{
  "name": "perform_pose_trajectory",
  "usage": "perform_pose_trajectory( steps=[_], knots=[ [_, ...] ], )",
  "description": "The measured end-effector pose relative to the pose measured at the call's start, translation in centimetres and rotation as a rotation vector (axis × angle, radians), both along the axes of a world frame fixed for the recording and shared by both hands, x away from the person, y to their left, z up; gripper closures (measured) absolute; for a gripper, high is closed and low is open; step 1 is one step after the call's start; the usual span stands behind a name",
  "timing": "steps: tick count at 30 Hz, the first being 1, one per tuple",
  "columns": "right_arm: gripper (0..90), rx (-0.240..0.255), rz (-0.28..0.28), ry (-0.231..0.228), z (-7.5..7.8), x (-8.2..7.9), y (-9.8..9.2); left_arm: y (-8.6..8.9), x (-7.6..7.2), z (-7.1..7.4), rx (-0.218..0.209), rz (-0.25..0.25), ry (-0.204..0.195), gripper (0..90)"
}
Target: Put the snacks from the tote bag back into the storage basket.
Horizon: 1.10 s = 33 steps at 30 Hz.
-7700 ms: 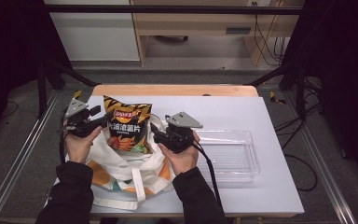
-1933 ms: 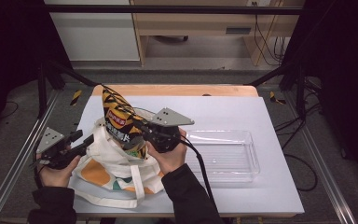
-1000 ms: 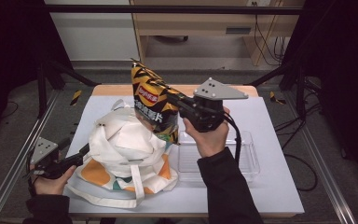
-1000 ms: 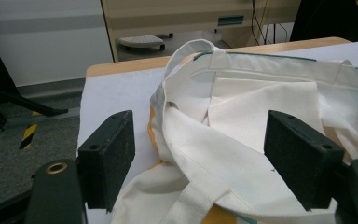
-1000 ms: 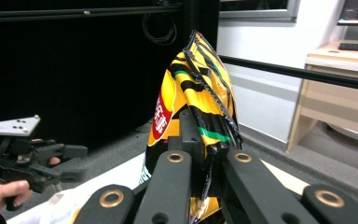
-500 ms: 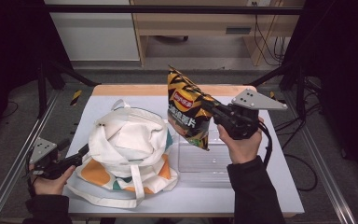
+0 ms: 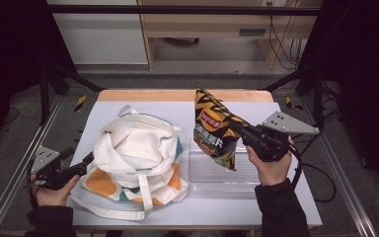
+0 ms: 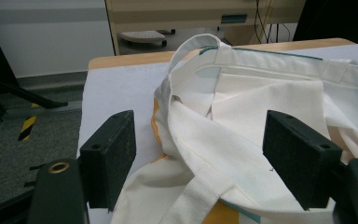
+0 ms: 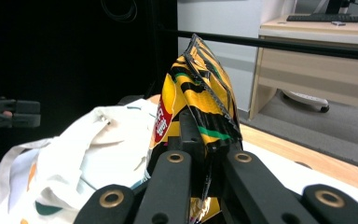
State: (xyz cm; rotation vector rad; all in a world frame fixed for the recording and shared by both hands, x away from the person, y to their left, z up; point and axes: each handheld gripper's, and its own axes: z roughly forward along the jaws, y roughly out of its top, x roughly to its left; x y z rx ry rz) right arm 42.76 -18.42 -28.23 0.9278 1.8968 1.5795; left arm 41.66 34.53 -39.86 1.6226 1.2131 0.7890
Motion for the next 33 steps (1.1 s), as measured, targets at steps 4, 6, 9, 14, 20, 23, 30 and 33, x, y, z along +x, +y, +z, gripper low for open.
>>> perform_pose_trajectory(
  steps=[4, 6, 9, 14, 20, 23, 30, 33],
  knots=[
    [90.0, -0.016, 0.006, 0.018, -1.1, 0.1, -0.3, 0.0, 0.0, 0.0, 0.0, 0.001, 0.002, 25.9],
    [90.0, -0.022, 0.008, 0.026, -1.5, 0.1, -0.2, 0.0, 0.0, -0.1, 0.001, 0.001, 0.005, 26.0],
    [90.0, -0.024, 0.014, 0.038, -2.2, 0.2, -0.2, 0.0, 0.0, -0.1, 0.001, 0.001, 0.005, 26.0],
    [90.0, -0.038, 0.02, 0.062, -3.6, 0.5, -0.1, 0.0, 0.0, -0.1, -0.001, 0.004, 0.006, 26.0],
    [90.0, -0.064, 0.021, 0.076, -4.5, 0.9, 0.1, 0.0, 0.0, -0.1, -0.004, 0.004, 0.005, 26.1],
    [90.0, -0.069, 0.022, 0.086, -5.0, 1.1, 0.3, 0.1, 0.1, -0.2, -0.004, 0.002, 0.005, 26.2],
    [89.9, -0.077, 0.02, 0.081, -6.0, 1.7, 0.8, 0.3, 0.3, -0.3, -0.015, 0.009, 0.01, 26.3],
    [89.9, -0.081, 0.015, 0.077, -6.7, 1.9, 0.9, 0.2, 0.3, -0.4, -0.011, 0.005, 0.014, 26.3]
  ],
)
